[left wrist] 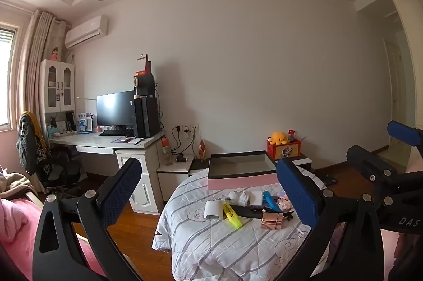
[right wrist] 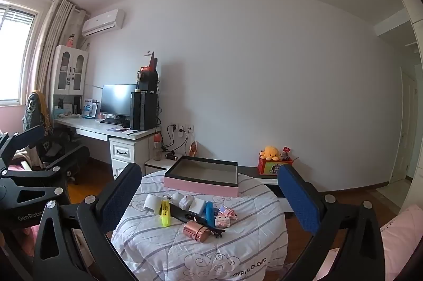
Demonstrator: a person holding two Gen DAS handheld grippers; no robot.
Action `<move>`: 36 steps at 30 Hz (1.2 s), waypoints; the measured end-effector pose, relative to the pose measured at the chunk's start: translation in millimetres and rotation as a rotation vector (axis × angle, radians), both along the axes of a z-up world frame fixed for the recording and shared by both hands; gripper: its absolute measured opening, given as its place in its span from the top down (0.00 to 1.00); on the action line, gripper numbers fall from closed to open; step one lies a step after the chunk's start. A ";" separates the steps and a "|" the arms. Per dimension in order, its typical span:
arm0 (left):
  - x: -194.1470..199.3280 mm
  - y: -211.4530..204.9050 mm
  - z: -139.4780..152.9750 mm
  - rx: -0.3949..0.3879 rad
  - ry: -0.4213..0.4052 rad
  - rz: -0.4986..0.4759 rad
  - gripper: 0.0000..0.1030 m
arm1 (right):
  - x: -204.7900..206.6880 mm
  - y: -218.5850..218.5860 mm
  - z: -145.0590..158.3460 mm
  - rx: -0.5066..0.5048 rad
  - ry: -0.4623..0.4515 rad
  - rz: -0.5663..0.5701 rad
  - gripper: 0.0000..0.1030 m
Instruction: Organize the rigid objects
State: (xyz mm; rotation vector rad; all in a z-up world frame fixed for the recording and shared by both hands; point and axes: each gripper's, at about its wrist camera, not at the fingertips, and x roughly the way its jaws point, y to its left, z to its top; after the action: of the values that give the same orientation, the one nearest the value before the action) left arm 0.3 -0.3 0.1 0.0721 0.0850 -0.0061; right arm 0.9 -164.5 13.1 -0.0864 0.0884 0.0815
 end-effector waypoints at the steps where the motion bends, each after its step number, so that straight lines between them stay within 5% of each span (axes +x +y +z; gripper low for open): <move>1: 0.3 0.1 0.2 -0.003 0.000 -0.005 0.00 | 0.1 0.3 -0.1 -0.004 -0.003 0.000 0.00; 36: 4.2 2.9 -9.1 -0.010 0.017 -0.021 0.00 | 2.4 6.3 -1.8 -0.004 0.009 0.027 0.00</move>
State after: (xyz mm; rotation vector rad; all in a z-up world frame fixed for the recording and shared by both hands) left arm 4.5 2.6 -9.0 0.0633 0.1011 -0.0278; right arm 3.2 -158.2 11.2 -0.0914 0.0965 0.1087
